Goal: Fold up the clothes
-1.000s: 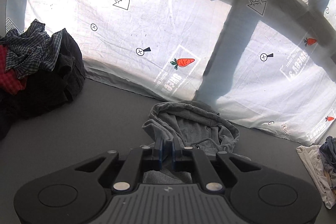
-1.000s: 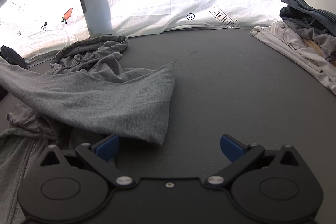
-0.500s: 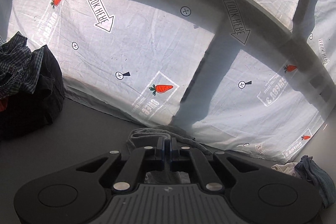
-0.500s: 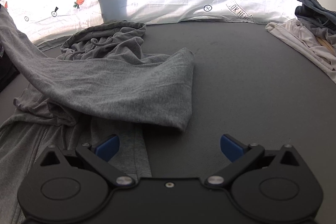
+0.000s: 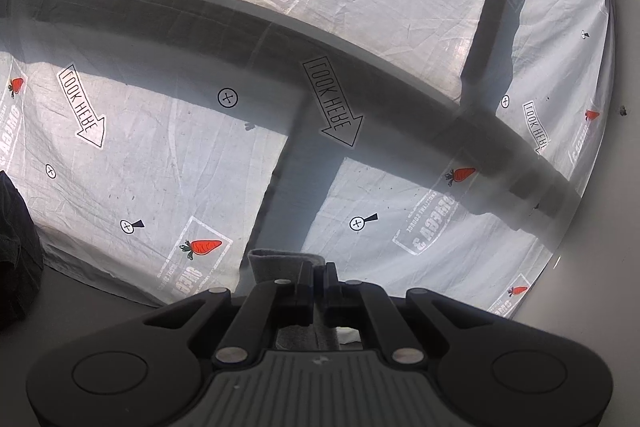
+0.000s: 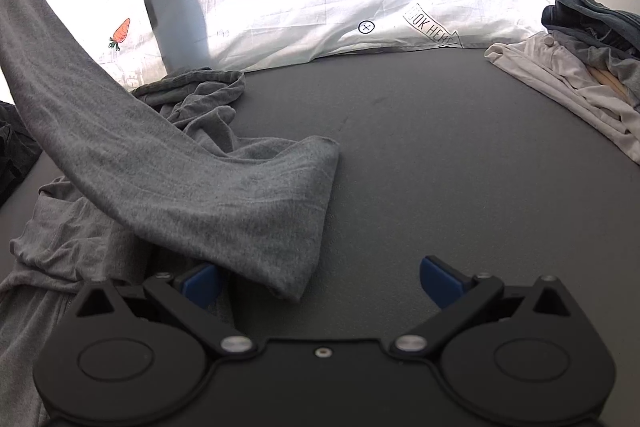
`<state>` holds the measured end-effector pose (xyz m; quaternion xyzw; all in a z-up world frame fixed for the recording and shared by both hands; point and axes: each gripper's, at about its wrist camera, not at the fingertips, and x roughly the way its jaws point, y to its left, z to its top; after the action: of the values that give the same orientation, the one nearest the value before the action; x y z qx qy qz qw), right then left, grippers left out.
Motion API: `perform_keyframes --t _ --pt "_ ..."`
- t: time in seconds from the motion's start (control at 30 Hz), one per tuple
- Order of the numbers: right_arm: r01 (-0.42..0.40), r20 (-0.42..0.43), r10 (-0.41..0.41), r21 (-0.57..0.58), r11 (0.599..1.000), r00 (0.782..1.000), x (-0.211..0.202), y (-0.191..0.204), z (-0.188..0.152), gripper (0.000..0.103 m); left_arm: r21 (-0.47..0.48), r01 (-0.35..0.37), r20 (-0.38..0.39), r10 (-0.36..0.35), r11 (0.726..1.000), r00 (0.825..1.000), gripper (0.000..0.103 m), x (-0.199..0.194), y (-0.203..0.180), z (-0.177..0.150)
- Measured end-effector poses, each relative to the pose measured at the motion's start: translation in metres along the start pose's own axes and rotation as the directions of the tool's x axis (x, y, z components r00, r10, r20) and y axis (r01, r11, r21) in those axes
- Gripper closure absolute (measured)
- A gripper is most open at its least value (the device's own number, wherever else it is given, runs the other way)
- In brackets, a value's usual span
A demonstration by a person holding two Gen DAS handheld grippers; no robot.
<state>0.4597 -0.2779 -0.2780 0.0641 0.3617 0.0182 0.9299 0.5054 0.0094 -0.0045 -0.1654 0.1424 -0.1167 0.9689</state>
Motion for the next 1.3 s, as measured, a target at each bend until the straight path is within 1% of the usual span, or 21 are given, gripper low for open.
perform_keyframes --t 0.13,0.23,0.33,0.43,0.5,0.63,0.67,0.73,0.8,0.9,1.13,1.23,1.3 --pt "0.007 0.032 -0.008 0.017 1.0 0.999 -0.003 -0.002 0.011 0.0 -0.032 0.019 0.051 -0.017 0.999 0.999 0.099 -0.01 -0.003 0.014" --pt "-0.004 0.048 0.004 0.015 1.0 0.999 -0.005 -0.001 0.016 0.0 -0.043 0.005 0.085 -0.002 0.999 0.996 0.099 -0.02 0.002 0.021" --pt "-0.008 0.047 0.008 -0.006 1.0 0.999 -0.006 0.003 0.016 0.0 -0.04 -0.051 0.102 0.055 0.998 0.993 0.099 -0.03 0.018 0.022" --pt "-0.009 0.03 0.009 -0.012 1.0 1.0 -0.005 0.006 0.013 0.0 -0.086 -0.116 0.108 0.125 0.99 0.986 0.099 -0.04 0.043 0.021" --pt "-0.006 0.017 0.006 -0.014 1.0 1.0 -0.003 0.007 0.01 0.0 -0.121 -0.161 0.117 0.175 0.98 0.978 0.099 -0.046 0.063 0.021" --pt "-0.006 -0.004 0.006 -0.033 0.999 1.0 0.0 0.013 0.006 0.0 -0.145 -0.254 0.122 0.272 0.956 0.955 0.099 -0.063 0.092 0.019" --pt "-0.01 -0.01 0.01 -0.036 0.999 1.0 0.001 0.014 0.005 0.0 -0.152 -0.281 0.117 0.3 0.948 0.947 0.099 -0.067 0.101 0.017" --pt "-0.015 -0.02 0.014 -0.043 0.999 1.0 0.001 0.016 0.003 0.0 -0.168 -0.313 0.106 0.333 0.935 0.937 0.099 -0.073 0.115 0.013" --pt "-0.015 -0.028 0.014 -0.048 0.999 1.0 0.002 0.017 0.001 0.0 -0.169 -0.361 0.084 0.379 0.917 0.922 0.099 -0.077 0.128 0.005" --pt "-0.016 -0.039 0.014 -0.048 0.999 0.999 0.003 0.018 -0.002 0.0 -0.155 -0.415 0.045 0.426 0.897 0.904 0.099 -0.079 0.143 -0.006" --pt "-0.012 -0.075 0.008 -0.054 0.998 0.997 0.007 0.017 -0.008 0.0 -0.169 -0.494 -0.035 0.496 0.853 0.868 0.099 -0.083 0.174 -0.038" --pt "-0.012 -0.094 0.006 -0.062 0.998 0.996 0.01 0.017 -0.012 0.0 -0.157 -0.537 -0.072 0.533 0.829 0.843 0.099 -0.085 0.186 -0.051" --pt "-0.011 -0.097 0.004 -0.068 0.998 0.995 0.01 0.017 -0.015 0.0 -0.134 -0.572 -0.102 0.563 0.809 0.82 0.099 -0.085 0.194 -0.061"
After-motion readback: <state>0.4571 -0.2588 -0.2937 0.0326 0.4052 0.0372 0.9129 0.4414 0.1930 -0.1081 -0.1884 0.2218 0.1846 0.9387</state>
